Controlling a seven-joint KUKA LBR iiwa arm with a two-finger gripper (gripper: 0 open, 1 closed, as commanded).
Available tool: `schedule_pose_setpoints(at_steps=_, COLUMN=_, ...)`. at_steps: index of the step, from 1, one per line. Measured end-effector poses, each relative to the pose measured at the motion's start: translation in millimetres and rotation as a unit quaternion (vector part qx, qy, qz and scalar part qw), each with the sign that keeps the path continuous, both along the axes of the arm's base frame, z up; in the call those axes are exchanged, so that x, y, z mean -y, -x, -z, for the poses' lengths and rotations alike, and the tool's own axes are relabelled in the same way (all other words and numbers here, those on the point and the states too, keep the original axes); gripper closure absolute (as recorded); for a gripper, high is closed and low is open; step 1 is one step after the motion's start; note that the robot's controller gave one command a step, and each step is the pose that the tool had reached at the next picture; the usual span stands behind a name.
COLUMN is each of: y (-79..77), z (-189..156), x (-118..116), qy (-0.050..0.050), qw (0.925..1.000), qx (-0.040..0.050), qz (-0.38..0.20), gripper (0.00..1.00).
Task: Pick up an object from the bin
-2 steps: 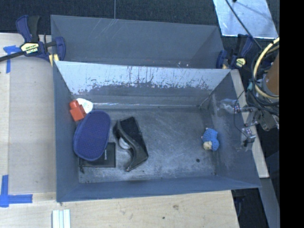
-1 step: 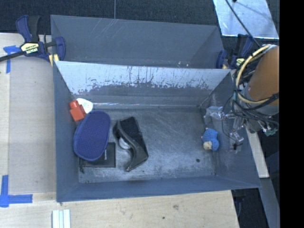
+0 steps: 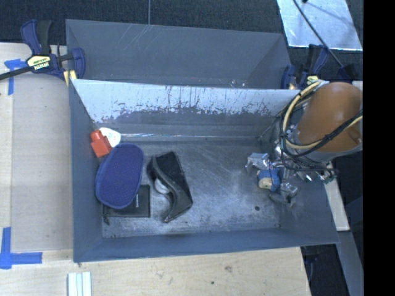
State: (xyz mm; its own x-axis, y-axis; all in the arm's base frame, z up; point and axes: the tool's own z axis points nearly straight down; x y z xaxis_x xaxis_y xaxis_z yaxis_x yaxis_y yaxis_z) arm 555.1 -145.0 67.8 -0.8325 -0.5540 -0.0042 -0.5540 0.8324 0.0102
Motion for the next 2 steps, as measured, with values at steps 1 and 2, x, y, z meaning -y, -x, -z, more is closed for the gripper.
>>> schedule_pose_setpoints(at_steps=1, y=-1.2, z=-3, x=1, qy=0.002, qw=1.0, qx=0.0026, qz=0.001, gripper=1.0)
schedule_pose_setpoints(at_steps=2, y=1.0, z=-180, x=-2, qy=0.007, qw=0.9996, qx=0.0072, qz=0.025, gripper=1.0)
